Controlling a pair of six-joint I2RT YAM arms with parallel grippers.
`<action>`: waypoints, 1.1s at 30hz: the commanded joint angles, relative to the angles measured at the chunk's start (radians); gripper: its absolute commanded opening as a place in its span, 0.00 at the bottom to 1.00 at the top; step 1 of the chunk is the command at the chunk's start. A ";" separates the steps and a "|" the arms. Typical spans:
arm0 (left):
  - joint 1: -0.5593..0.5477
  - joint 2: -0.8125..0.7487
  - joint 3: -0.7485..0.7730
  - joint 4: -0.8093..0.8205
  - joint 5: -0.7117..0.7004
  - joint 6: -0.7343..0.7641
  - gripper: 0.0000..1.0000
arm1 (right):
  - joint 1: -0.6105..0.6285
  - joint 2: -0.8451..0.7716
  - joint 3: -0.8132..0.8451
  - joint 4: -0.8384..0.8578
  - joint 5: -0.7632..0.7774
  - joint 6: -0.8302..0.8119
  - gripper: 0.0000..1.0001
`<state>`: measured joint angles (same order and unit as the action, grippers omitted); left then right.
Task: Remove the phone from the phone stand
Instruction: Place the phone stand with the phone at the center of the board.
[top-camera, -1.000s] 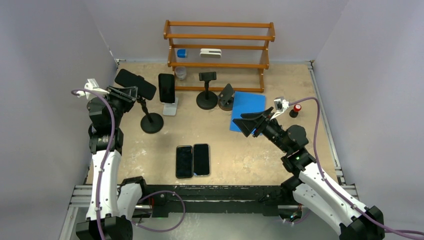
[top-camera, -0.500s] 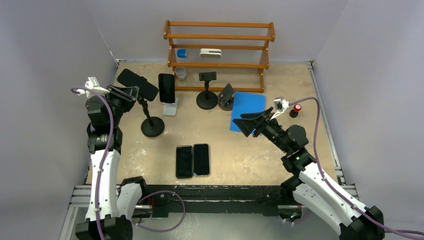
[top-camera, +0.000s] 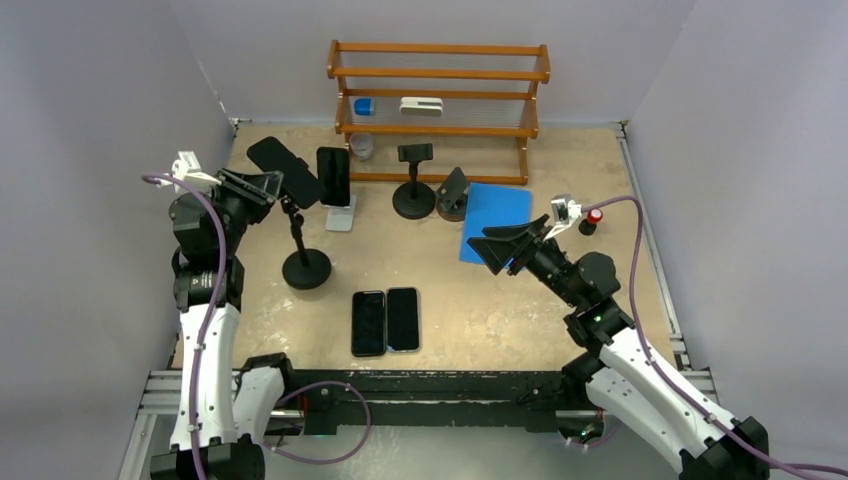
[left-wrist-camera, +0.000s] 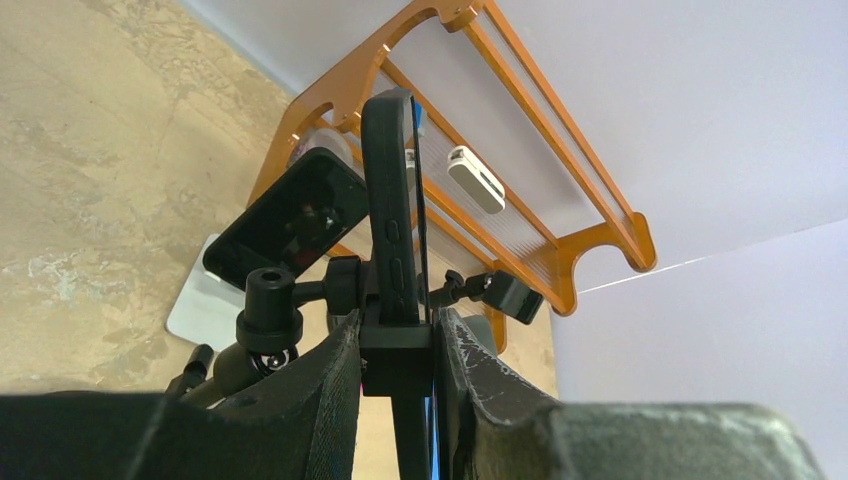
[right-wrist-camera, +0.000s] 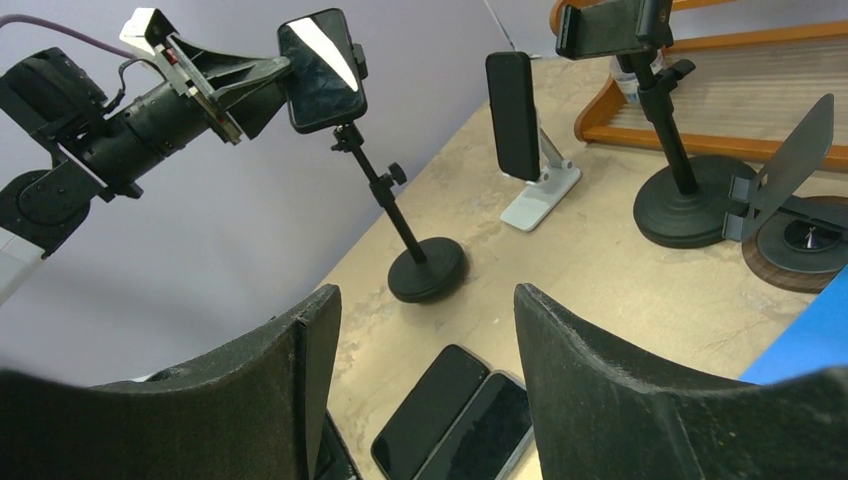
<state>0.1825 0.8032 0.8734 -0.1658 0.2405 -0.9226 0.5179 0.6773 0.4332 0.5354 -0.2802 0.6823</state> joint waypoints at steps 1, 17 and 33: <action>-0.009 -0.047 0.078 0.206 0.027 0.001 0.00 | -0.001 -0.025 0.001 0.031 -0.010 0.010 0.66; -0.046 -0.146 -0.096 0.168 0.037 0.014 0.00 | -0.001 -0.036 -0.004 0.017 -0.005 0.006 0.66; -0.078 -0.269 -0.102 -0.204 -0.132 0.016 0.05 | -0.001 0.005 -0.019 0.049 -0.045 0.010 0.66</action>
<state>0.1143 0.5613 0.7475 -0.2722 0.1547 -0.9028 0.5179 0.6781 0.4198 0.5217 -0.2855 0.6888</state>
